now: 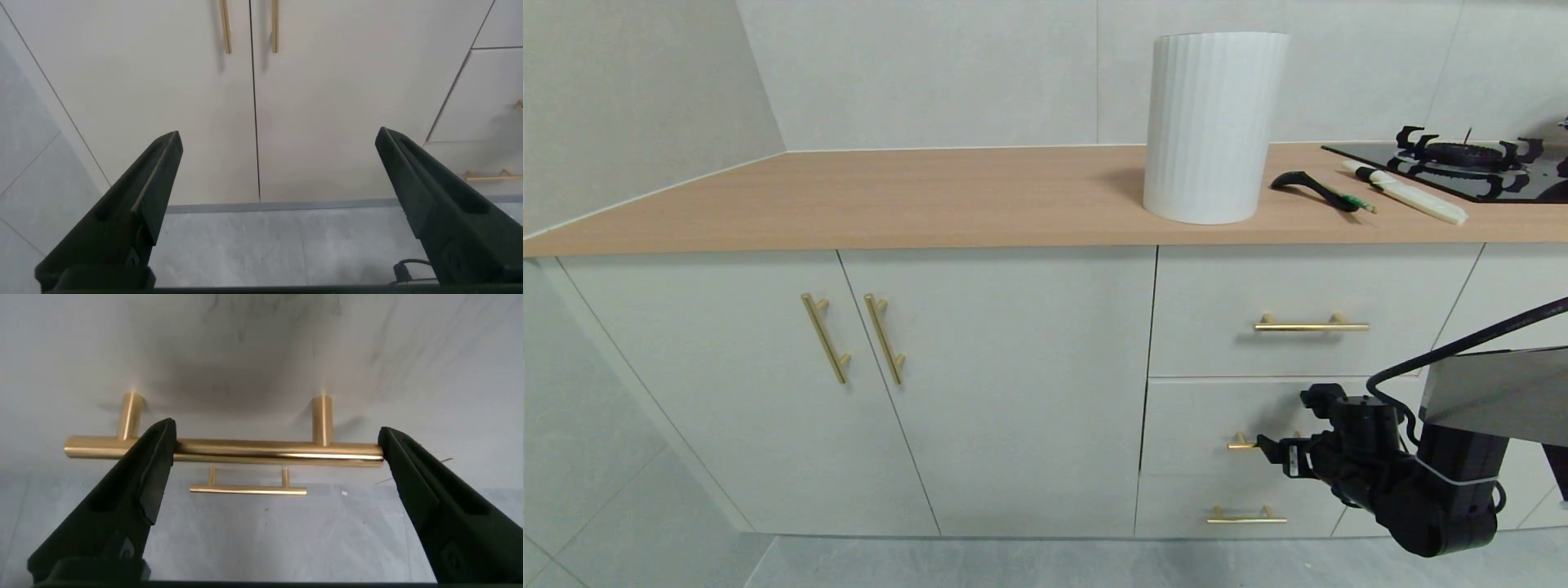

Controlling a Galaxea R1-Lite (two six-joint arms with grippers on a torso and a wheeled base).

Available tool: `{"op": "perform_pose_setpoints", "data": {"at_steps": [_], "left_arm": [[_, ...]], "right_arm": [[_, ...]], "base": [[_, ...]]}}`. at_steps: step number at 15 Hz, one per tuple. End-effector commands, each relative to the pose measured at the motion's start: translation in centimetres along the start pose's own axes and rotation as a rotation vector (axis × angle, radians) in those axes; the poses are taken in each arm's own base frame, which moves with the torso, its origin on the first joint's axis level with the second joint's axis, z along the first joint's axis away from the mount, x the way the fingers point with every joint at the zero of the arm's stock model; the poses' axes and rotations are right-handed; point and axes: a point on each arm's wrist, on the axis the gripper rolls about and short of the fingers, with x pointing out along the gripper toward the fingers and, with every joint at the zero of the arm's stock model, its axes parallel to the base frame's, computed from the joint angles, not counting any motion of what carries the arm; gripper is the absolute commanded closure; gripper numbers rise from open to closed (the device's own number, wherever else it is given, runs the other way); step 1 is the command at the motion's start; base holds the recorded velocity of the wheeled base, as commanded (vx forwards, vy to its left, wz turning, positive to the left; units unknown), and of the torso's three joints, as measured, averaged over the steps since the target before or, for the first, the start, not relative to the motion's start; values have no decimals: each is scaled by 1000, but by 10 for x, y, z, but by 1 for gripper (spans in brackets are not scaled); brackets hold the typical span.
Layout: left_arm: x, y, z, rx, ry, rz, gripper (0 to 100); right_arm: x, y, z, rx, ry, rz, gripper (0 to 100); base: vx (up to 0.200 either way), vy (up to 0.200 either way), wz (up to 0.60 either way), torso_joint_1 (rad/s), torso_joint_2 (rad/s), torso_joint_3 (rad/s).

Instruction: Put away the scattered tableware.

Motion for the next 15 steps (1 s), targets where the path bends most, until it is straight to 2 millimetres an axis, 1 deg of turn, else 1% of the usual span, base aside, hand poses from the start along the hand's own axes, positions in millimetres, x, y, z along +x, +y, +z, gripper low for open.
{"op": "perform_pose_setpoints", "data": {"at_steps": [1,4,5,6,7,9,10,12,13,14,15], "left_arm": [[0,0,0,0,2,0,0],[0,0,0,0,1,0,0],[0,0,0,0,2,0,0],[0,0,0,0,2,0,0],[0,0,0,0,2,0,0],[0,0,0,0,2,0,0],[0,0,0,0,2,0,0],[0,0,0,0,1,0,0],[0,0,0,0,2,0,0],[0,0,0,0,1,0,0],[0,0,0,0,2,0,0]], "right_arm": [[-1,0,-2,-3,12,-1,0],[-7,-1,-3,-5,38,-1,0],[-20,-2,0,-8,49,5,0],[-38,-3,5,-11,60,13,0],[-58,-3,16,-16,64,30,0],[-106,-5,44,-29,73,83,0],[-139,-5,62,-31,69,124,0],[-185,-7,93,-28,-13,156,0],[-199,-4,101,-31,-63,170,0],[-207,1,106,-38,-98,183,0],[-209,5,106,-46,-105,201,0]], "base": [[0,0,0,0,0,0],[0,0,0,0,0,0],[0,0,0,0,0,0],[0,0,0,0,0,0],[0,0,0,0,0,0],[0,0,0,0,0,0],[0,0,0,0,0,0],[0,0,0,0,0,0],[0,0,0,0,0,0],[0,0,0,0,0,0],[0,0,0,0,0,0]]}}
